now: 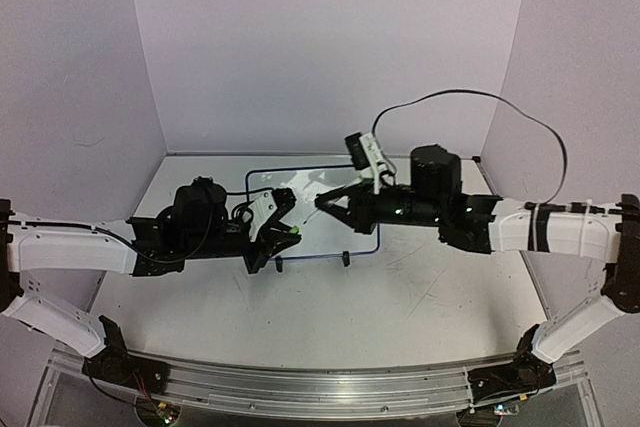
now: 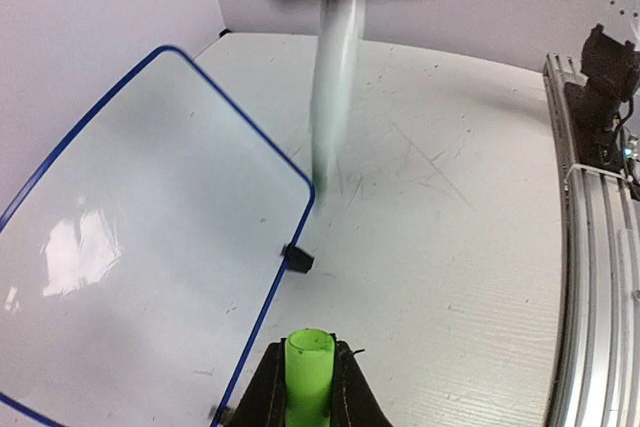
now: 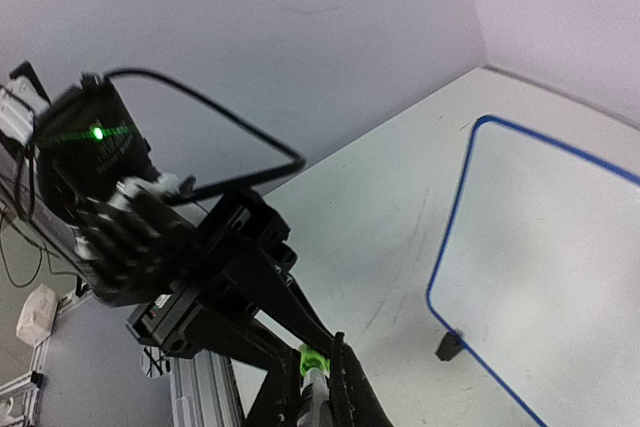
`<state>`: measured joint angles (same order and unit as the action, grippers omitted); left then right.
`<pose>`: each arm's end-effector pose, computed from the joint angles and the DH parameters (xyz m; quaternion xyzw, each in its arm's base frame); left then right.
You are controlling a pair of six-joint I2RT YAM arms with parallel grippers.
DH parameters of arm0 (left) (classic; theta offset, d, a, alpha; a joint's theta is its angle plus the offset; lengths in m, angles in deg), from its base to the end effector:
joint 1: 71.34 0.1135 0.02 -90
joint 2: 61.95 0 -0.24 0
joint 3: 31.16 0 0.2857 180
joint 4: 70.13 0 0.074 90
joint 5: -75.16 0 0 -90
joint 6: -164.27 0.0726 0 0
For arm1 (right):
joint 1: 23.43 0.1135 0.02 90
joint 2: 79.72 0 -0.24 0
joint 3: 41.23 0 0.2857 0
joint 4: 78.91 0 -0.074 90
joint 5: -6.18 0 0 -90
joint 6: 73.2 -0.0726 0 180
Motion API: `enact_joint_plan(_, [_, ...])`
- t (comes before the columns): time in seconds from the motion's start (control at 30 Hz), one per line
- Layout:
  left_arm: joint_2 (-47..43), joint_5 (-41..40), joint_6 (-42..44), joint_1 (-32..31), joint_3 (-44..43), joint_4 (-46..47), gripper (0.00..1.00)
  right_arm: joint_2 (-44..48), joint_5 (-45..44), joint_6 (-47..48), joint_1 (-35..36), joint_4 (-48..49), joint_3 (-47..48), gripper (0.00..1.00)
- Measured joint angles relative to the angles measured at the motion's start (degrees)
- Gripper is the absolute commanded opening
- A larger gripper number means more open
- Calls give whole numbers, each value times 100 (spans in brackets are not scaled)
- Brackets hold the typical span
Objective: Write a sentence on the whiteboard
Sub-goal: Open the pen cap from the whiteboard marker, then place the pen cap at the center of the board.
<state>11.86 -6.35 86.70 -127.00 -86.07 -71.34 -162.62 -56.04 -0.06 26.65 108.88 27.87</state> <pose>0.1944 -0.3035 0.2013 0.4928 0.6536 -0.2668 0.5087 0.2341 0.3325 0.2690 -0.3601 0.6455 0.5070 0.4434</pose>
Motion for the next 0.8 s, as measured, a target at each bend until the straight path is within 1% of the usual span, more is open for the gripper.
enact_joint_plan(0.13, [-184,-258,-62,121,255,-236,0,1092,-42,-172,-1003,-143,-237,0])
enact_joint_plan(0.2, [-250,-402,-156,124,285,-331,0,1464,-72,-193,-1361,-235,-239,0])
enact_joint_plan(0.33, [-295,-748,-719,195,133,-688,0,1865,-95,-131,-1437,-642,-240,0])
enact_joint_plan(0.47, [-407,-967,-1662,626,24,-925,0,2075,-260,26,-1427,-950,-358,0])
enact_joint_plan(0.53, [-643,-983,-2479,1144,25,-1179,0,2099,-320,109,-1423,-1040,-410,0])
enact_joint_plan(0.67, [-870,-1016,-3696,2560,27,-1618,0,1992,-496,291,-1325,-1114,-462,0])
enact_joint_plan(0.73, [-742,-954,-4162,3126,25,-1947,0,1864,-601,407,-1183,-1116,-462,0])
enact_joint_plan(0.8, [-443,-832,-4458,3543,28,-2258,0,1721,-741,550,-995,-1128,-462,0])
